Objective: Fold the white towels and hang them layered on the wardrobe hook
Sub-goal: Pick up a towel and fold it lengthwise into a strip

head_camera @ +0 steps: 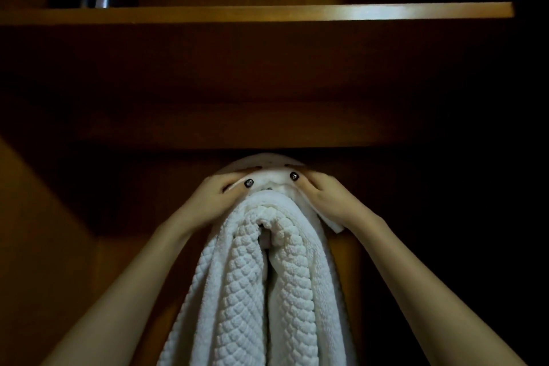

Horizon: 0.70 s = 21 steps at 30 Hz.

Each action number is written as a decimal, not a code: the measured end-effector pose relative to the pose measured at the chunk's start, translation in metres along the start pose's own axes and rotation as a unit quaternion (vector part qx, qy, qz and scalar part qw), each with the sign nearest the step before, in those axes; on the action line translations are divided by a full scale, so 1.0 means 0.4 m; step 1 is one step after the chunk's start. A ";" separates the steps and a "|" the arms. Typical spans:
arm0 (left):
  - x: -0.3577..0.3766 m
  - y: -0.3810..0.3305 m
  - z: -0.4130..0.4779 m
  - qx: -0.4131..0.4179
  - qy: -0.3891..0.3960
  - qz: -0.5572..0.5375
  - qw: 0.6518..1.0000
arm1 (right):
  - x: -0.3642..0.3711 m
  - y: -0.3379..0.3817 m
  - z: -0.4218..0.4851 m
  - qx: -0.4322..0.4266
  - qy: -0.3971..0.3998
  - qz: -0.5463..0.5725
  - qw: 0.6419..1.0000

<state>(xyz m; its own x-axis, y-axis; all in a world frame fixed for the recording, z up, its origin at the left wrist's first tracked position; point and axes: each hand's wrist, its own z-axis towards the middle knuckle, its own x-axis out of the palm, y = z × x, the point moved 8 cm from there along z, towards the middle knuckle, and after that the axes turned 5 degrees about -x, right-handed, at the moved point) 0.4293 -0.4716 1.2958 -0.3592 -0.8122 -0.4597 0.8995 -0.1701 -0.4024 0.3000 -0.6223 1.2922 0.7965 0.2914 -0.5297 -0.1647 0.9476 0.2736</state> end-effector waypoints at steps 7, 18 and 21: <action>0.030 0.016 0.026 -0.015 0.002 -0.059 0.998 | -0.001 -0.009 0.004 -0.029 -0.061 0.037 0.997; 0.048 0.073 0.057 -0.125 -0.012 0.018 0.992 | 0.016 -0.047 0.020 0.050 -0.059 0.091 0.993; 0.015 0.062 0.014 -0.111 -0.002 -0.059 0.992 | 0.026 -0.046 -0.023 0.037 -0.050 0.142 0.988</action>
<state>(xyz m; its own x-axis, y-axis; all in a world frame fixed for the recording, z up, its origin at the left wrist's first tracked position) 0.4506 -0.4839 1.2874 -0.4570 -0.7960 -0.3969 0.7741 -0.1362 -0.6182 0.3061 -0.6356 1.2741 0.7786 0.5265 -0.3414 -0.3505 0.8162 0.4593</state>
